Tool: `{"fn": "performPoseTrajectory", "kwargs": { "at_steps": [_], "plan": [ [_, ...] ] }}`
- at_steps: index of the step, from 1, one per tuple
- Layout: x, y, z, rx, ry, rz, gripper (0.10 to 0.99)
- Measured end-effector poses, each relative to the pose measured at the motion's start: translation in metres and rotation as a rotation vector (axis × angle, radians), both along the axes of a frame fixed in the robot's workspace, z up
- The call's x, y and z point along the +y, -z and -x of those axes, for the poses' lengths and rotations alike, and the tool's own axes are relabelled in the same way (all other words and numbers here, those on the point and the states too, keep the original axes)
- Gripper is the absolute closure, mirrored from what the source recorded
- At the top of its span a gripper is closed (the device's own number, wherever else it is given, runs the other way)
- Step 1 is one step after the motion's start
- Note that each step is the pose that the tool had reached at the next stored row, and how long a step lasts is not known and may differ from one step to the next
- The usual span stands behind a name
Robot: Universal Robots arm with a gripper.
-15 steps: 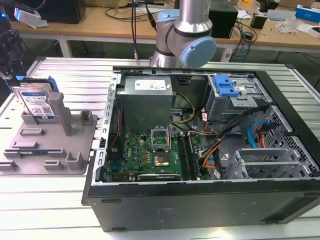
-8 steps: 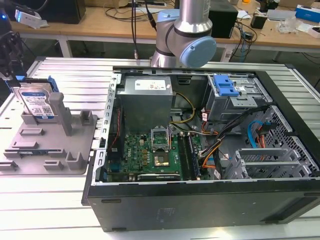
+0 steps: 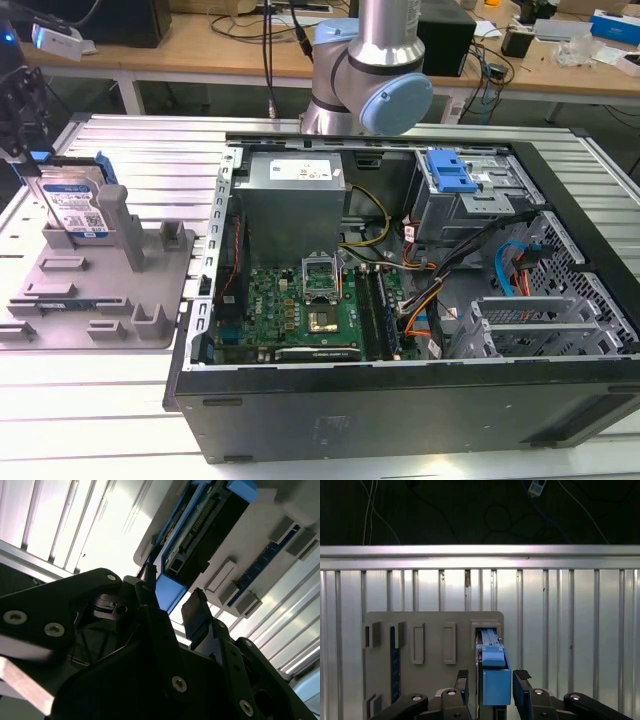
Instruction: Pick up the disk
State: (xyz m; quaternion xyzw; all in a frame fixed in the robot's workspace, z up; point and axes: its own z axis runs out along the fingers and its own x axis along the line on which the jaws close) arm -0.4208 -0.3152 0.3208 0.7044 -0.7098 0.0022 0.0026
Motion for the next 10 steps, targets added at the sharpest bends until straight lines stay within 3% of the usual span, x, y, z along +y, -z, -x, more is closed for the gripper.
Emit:
{"fn": "performPoseTrajectory", "kwargs": {
  "at_steps": [10],
  "plan": [
    [0.0006,0.0017,0.0000,-0.0001,0.006,0.000,0.604]
  ]
}}
